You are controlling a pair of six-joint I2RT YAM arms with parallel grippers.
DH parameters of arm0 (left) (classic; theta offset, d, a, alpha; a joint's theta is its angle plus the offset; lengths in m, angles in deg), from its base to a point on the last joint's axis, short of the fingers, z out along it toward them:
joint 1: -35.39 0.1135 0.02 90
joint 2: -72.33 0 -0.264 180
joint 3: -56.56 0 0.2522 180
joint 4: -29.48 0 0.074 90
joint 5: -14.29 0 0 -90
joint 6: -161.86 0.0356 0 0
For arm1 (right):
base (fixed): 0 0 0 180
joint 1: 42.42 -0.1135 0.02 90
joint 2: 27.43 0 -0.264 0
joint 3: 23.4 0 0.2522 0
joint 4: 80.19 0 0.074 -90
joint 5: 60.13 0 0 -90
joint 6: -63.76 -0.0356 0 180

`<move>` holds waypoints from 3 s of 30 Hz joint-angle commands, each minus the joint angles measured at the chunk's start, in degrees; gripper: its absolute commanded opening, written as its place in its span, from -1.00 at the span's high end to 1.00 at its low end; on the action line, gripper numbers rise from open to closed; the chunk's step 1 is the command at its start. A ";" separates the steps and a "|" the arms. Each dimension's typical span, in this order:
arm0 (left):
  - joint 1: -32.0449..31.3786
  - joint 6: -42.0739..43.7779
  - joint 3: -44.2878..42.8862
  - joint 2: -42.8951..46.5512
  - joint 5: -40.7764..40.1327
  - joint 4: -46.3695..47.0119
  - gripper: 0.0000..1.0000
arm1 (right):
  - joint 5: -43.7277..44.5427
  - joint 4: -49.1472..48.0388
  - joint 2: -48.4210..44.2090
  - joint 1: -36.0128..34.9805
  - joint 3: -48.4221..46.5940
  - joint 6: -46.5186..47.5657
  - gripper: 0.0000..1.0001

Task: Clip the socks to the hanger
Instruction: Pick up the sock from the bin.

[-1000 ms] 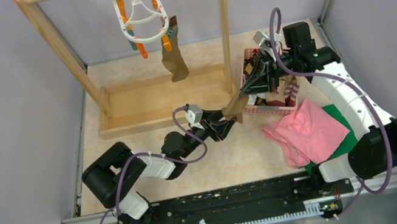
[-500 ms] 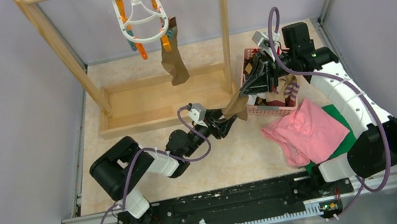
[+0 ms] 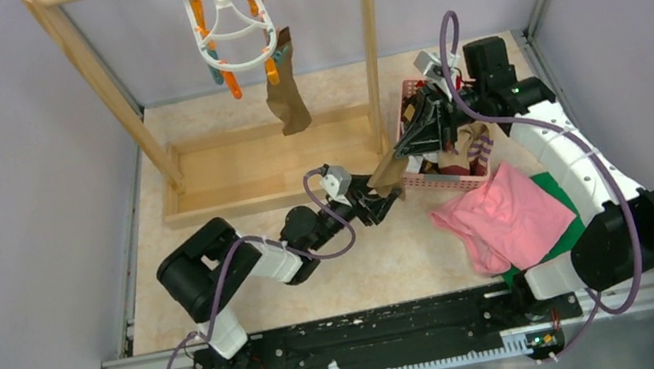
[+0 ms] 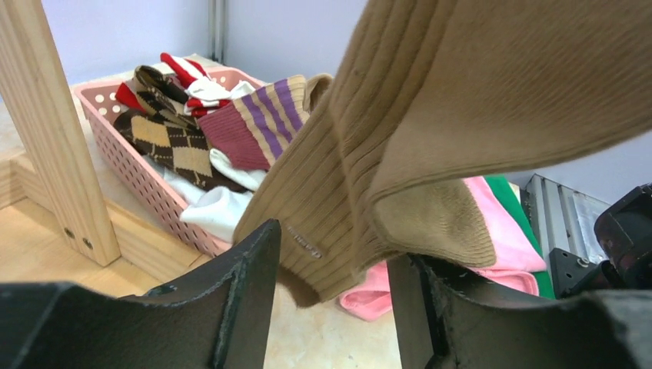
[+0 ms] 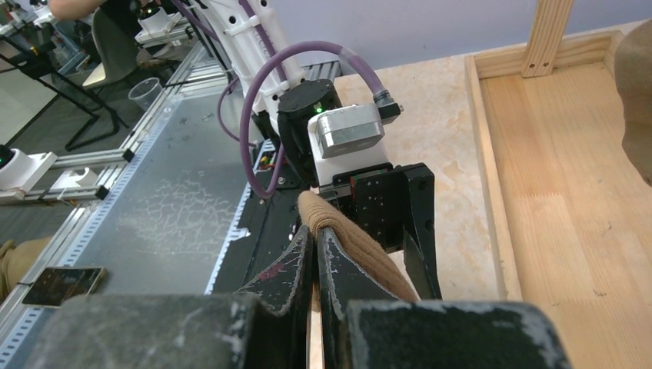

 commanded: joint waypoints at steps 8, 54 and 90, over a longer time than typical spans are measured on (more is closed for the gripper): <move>-0.09 -0.66 -1.68 -0.69 2.01 18.67 0.93 | -3.24 -2.17 0.10 -0.48 0.50 -0.12 1.00; 16.45 -65.15 5.04 28.38 1.63 -37.52 1.00 | 25.57 -12.02 3.67 -13.56 9.30 0.20 -0.27; 16.51 -66.88 7.10 35.17 -8.02 -44.06 1.00 | 39.49 -23.19 9.23 -21.21 12.60 -12.45 0.37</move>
